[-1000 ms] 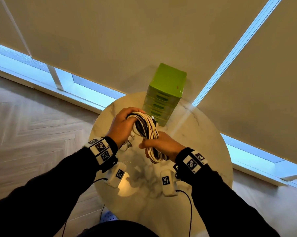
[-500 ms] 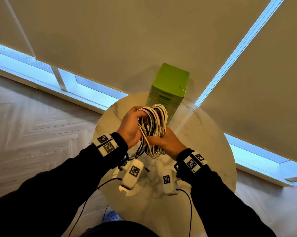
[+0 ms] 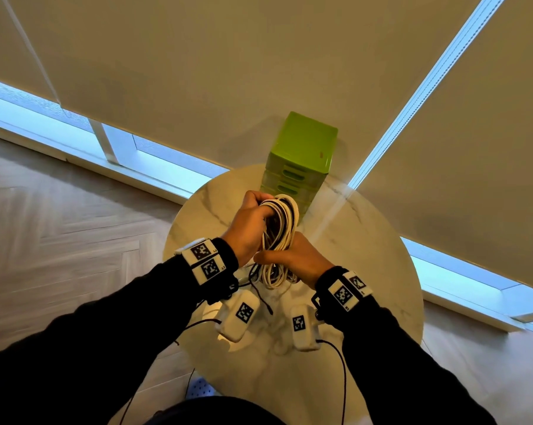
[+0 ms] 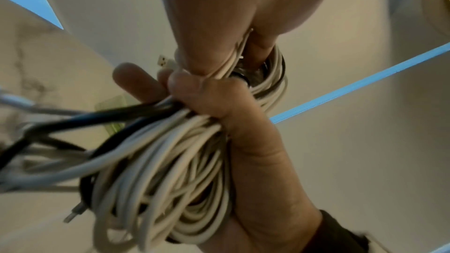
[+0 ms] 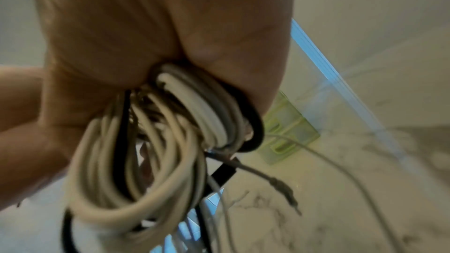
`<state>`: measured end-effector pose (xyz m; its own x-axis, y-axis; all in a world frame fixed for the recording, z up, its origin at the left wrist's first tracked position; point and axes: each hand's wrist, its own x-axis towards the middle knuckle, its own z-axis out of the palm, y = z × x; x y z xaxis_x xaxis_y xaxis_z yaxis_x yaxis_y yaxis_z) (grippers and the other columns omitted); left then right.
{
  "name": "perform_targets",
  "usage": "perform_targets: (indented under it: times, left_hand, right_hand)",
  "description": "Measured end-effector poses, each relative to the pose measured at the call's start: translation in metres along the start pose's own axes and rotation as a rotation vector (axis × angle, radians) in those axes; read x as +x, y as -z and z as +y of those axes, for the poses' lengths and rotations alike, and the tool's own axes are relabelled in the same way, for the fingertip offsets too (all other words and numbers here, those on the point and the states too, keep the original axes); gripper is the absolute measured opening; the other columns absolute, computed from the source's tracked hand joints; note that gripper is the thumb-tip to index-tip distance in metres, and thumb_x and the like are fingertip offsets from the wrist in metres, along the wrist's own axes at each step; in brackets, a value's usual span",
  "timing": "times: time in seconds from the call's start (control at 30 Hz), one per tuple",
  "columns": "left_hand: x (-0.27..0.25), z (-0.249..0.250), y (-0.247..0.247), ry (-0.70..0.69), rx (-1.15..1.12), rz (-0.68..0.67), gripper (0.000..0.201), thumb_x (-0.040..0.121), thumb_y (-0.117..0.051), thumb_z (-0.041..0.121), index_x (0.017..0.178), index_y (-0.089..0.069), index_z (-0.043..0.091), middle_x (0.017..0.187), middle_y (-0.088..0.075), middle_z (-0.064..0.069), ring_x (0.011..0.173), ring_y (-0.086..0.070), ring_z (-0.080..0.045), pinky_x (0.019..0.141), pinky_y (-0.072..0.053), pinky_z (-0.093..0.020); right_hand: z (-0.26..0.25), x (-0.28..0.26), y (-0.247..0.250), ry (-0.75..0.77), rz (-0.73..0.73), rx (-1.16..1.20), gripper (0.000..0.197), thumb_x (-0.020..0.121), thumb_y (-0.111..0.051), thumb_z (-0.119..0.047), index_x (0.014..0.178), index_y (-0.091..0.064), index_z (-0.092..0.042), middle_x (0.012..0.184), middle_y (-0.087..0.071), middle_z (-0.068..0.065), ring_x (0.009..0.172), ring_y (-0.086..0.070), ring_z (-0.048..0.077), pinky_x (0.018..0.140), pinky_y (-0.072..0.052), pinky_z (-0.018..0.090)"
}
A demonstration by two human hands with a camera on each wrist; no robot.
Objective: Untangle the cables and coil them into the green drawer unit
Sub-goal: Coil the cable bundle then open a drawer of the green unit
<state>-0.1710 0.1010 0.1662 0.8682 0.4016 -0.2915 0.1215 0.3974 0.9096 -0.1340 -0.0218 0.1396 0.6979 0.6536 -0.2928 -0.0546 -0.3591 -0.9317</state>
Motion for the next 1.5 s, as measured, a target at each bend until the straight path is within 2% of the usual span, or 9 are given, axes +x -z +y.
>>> perform_targets:
  times: [0.2,0.33,0.47,0.6,0.73,0.97,1.23,1.4,1.5]
  left_hand:
    - [0.001,0.007,-0.002,-0.085,0.315,-0.187,0.041,0.079,-0.060,0.008,0.117,-0.056,0.025,0.118,-0.057,-0.005,0.106,-0.058,-0.012,0.084,-0.049,-0.025]
    - [-0.003,-0.001,-0.005,-0.120,0.349,-0.299,0.082,0.080,-0.074,0.020,0.151,-0.032,0.027,0.138,-0.052,-0.005,0.120,-0.056,-0.012,0.100,-0.049,-0.027]
    - [0.006,0.004,-0.016,-0.209,0.555,-0.115,0.121,0.054,-0.091,0.059,0.152,-0.024,0.041,0.154,-0.037,-0.001,0.137,-0.040,-0.017,0.110,-0.038,-0.036]
    - [0.015,0.014,-0.010,-0.221,0.510,-0.073,0.092,0.055,-0.093,0.057,0.136,-0.052,0.041,0.136,-0.061,0.006,0.123,-0.058,-0.011,0.106,-0.048,-0.037]
    - [0.017,0.012,-0.005,-0.133,0.230,-0.118,0.050,0.068,-0.093,0.024,0.114,-0.072,0.026,0.103,-0.076,0.003,0.098,-0.073,-0.016,0.094,-0.058,-0.045]
    - [0.017,-0.001,-0.005,-0.055,0.018,-0.084,0.047,0.070,-0.089,0.006,0.112,-0.069,0.010,0.102,-0.075,-0.013,0.095,-0.074,-0.029,0.085,-0.059,-0.043]
    - [0.012,-0.001,-0.003,-0.123,0.052,-0.247,0.046,0.081,-0.073,0.050,0.113,-0.066,0.019,0.100,-0.073,0.002,0.100,-0.070,-0.016,0.090,-0.055,-0.034]
    - [0.013,0.001,0.000,-0.056,-0.034,-0.278,0.036,0.087,-0.068,0.035,0.113,-0.068,0.010,0.103,-0.069,-0.011,0.096,-0.067,-0.021,0.082,-0.055,-0.030]
    - [0.016,0.003,0.000,-0.082,-0.003,-0.302,0.043,0.086,-0.064,0.040,0.123,-0.065,0.019,0.124,-0.068,-0.003,0.117,-0.063,-0.016,0.099,-0.051,-0.030]
  right_hand:
    - [0.004,-0.003,0.004,-0.092,0.254,0.181,0.009,0.081,-0.063,0.002,0.084,-0.071,0.001,0.077,-0.071,0.019,0.069,-0.069,0.026,0.073,-0.056,0.041]
    - [0.001,0.000,0.003,-0.020,0.320,0.087,0.018,0.089,-0.056,-0.002,0.095,-0.071,-0.010,0.093,-0.074,0.018,0.087,-0.072,0.032,0.081,-0.061,0.044]
    - [-0.003,-0.001,-0.010,0.082,0.303,-0.201,0.022,0.076,-0.059,-0.019,0.092,-0.068,-0.007,0.083,-0.071,0.013,0.079,-0.070,0.027,0.070,-0.057,0.055]
    - [-0.010,-0.004,-0.002,0.092,0.233,-0.350,0.013,0.076,-0.071,-0.018,0.080,-0.061,-0.010,0.071,-0.064,0.011,0.065,-0.062,0.026,0.059,-0.049,0.047]
    - [-0.004,-0.007,0.005,0.113,0.215,-0.441,0.025,0.081,-0.075,-0.027,0.098,-0.061,-0.016,0.084,-0.067,0.001,0.076,-0.064,0.015,0.064,-0.048,0.030]
    - [-0.009,-0.005,0.012,0.000,-0.056,-0.048,0.028,0.078,-0.078,-0.008,0.103,-0.068,-0.008,0.094,-0.075,0.018,0.088,-0.073,0.033,0.089,-0.057,0.055]
    - [-0.011,-0.007,0.018,-0.061,-0.040,-0.012,0.008,0.084,-0.070,0.000,0.090,-0.064,-0.001,0.074,-0.071,0.017,0.068,-0.070,0.031,0.078,-0.059,0.046]
    - [-0.006,-0.009,0.016,0.025,-0.075,-0.095,0.025,0.082,-0.080,-0.015,0.100,-0.068,-0.003,0.093,-0.075,0.016,0.090,-0.072,0.034,0.089,-0.058,0.048]
    - [-0.009,-0.012,0.018,0.047,-0.033,-0.010,0.016,0.087,-0.073,-0.010,0.097,-0.071,0.002,0.091,-0.076,0.017,0.086,-0.074,0.033,0.088,-0.058,0.047]
